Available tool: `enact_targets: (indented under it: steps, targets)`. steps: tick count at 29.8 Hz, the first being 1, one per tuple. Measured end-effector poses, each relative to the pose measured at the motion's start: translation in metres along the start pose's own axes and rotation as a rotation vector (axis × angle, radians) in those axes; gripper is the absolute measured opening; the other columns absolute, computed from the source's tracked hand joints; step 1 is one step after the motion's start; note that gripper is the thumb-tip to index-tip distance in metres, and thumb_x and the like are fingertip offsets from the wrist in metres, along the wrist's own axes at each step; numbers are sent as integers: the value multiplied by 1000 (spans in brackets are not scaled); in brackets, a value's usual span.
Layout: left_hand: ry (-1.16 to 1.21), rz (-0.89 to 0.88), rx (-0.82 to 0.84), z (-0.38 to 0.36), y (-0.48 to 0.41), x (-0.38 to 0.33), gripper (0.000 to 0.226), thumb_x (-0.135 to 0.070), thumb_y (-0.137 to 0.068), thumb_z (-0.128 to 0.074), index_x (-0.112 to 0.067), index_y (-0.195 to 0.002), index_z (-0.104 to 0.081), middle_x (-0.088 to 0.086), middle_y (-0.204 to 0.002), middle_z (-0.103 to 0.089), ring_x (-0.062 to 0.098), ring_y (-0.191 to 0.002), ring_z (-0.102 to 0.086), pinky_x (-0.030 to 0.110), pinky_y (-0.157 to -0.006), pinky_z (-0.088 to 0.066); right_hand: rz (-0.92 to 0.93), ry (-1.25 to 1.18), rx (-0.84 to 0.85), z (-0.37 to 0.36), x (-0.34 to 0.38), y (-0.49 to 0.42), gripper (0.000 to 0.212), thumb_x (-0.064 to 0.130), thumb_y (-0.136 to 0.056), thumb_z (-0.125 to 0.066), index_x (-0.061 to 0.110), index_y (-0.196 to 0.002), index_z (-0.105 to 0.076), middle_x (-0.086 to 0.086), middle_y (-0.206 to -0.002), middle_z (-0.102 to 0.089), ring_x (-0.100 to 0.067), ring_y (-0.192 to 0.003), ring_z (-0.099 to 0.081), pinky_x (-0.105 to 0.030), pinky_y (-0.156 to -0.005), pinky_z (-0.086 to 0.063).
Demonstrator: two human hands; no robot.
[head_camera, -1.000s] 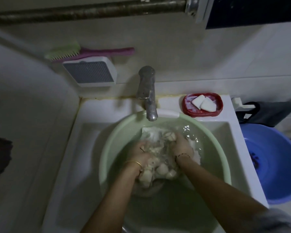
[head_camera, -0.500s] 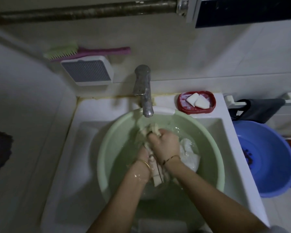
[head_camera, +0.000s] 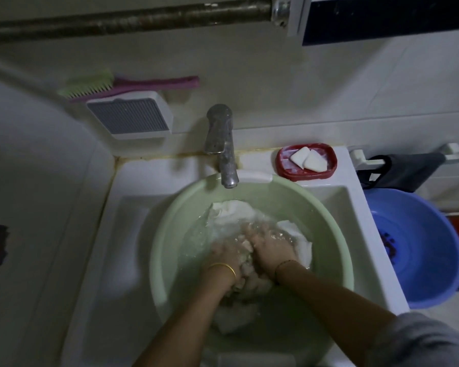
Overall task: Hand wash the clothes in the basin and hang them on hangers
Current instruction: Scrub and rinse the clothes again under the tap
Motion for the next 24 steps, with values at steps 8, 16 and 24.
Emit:
enact_targets:
  steps: [8,16,24]
  targets:
    - [1527,224,-27,38,-7,9,25,-28,-83,-64,-4,-85,-66,4,-62,-67,18,-52,-57,21,-47,-43,-121,-875,-268,45,19,21,23,22,-91,-57,19,-114,-62,-3,-105,-68,-22,-95,-63,-30,-82,-49]
    - [1832,111,45,57,45,-33,46,-24,-103,-27,-7,-88,-68,14,-81,-61,19,-68,-61,26,-60,-49,-20,-937,-459,95,52,51,35,57,-68,-47,24,-58,-49,3,-63,-58,-18,-67,-56,-29,-61,-37]
    - [1252,68,89,34,33,-21,27,-28,-95,-44,-11,-80,-60,10,-76,-62,19,-63,-54,21,-64,-44,-329,-841,-407,59,-8,4,22,36,-89,-53,15,-94,-58,-12,-93,-65,-34,-87,-62,-40,-77,-51]
Point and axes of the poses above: each hand's wrist, its own y-axis away from the middle knuckle, its own z-axis out of the back of the hand, x = y × z, the point moved 2 cm from there along -y, towards the middle knuckle
